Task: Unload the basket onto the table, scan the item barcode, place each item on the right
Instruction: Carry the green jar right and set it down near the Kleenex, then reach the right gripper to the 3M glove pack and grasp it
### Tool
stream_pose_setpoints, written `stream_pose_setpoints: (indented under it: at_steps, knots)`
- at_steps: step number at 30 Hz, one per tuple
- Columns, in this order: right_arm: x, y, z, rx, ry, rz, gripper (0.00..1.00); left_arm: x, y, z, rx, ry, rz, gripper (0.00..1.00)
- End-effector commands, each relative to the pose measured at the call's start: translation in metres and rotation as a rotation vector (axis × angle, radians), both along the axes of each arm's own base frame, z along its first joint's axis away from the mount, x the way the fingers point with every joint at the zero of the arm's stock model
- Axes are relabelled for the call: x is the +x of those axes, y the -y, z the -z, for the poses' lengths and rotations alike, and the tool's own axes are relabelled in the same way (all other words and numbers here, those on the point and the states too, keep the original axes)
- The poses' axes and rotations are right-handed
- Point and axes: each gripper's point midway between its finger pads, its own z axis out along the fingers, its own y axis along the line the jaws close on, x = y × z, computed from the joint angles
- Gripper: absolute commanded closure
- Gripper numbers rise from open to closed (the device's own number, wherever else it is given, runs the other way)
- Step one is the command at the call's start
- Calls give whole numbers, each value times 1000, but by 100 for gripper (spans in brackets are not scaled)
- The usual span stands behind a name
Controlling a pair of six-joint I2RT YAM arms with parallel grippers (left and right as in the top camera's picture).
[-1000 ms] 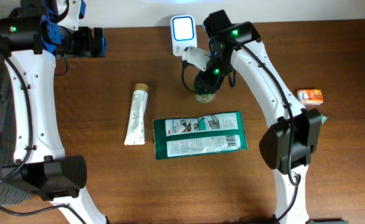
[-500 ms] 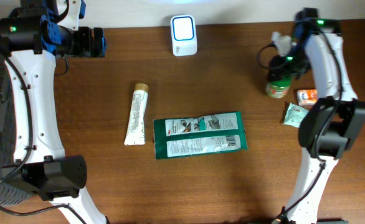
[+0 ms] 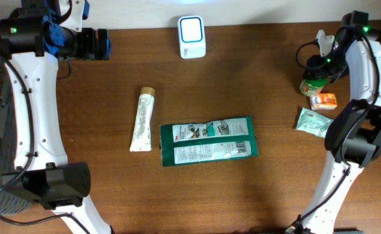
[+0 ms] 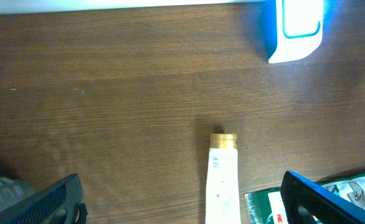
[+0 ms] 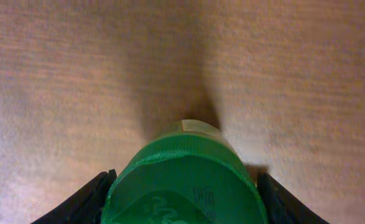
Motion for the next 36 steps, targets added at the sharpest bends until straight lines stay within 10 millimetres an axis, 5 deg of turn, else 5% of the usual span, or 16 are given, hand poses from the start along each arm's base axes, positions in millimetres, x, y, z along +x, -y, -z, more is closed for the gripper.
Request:
stream_pose_setpoints:
  at_steps: [1, 9, 18, 22, 25, 27, 30, 36]
  knots:
    - [10, -5, 3, 15, 28, -6, 45, -1, 2, -6, 2, 17, 20, 1]
    - [19, -3, 1, 8, 66, -7, 45, -1, 2, -6, 2, 17, 20, 1]
    - [-1, 1, 16, 8, -30, 9, 44, -1, 2, -6, 2, 17, 20, 1]
    - [-8, -1, 19, 14, -64, 6, 33, -1, 2, -6, 2, 17, 20, 1]
    - [-9, -1, 7, 10, -51, 6, 13, -1, 2, -6, 2, 17, 20, 1]
    - [-6, 0, -14, -3, -5, 7, 2, -1, 2, -6, 2, 17, 20, 1]
    - [-2, -1, -59, -18, 81, 8, 2, -1, 2, -6, 2, 17, 20, 1]
    - [-22, -35, -196, 88, 307, 128, 2, -1, 2, -6, 2, 17, 20, 1]
